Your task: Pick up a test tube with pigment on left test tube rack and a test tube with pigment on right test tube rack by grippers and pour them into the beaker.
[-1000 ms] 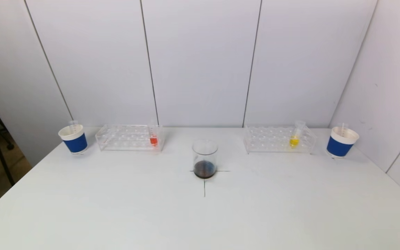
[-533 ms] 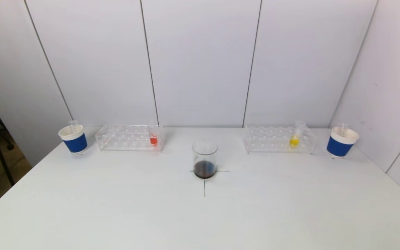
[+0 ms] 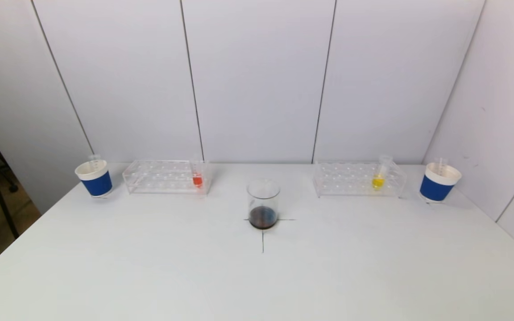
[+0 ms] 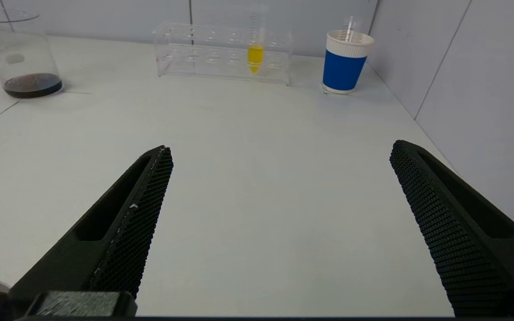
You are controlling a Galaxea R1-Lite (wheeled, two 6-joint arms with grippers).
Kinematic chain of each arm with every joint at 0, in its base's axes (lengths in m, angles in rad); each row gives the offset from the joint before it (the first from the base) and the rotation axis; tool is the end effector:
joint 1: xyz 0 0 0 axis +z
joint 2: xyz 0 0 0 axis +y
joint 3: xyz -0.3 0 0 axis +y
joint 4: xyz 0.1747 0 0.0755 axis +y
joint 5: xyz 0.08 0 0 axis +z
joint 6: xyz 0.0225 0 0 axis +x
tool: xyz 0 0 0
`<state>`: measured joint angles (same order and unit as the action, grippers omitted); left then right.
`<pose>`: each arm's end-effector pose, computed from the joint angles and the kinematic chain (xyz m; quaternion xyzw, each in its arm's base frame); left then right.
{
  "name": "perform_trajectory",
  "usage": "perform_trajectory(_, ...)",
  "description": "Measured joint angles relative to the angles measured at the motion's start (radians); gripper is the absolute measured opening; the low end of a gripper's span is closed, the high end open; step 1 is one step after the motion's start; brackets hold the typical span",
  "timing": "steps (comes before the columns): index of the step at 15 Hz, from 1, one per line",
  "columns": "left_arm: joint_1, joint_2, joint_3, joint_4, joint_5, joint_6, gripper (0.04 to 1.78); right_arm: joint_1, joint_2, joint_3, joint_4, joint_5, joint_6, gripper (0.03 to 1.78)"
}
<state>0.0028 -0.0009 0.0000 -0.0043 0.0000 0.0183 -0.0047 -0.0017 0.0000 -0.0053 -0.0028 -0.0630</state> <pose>-0.0229 -0.0001 0.0759 0.0092 -0.0026 0.0014 1.0000 -0.0229 0.0000 0.0760 -0.0315 -0.0034 -0.0039 0.9995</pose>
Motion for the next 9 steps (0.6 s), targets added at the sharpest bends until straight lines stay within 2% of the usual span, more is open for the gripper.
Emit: perform_trajectory(9, 0.000, 0.000, 0.000, 0.000, 0.000, 0.000, 1.76, 0.000, 0.000, 0.000, 0.000, -0.001, 0.017, 1.77)
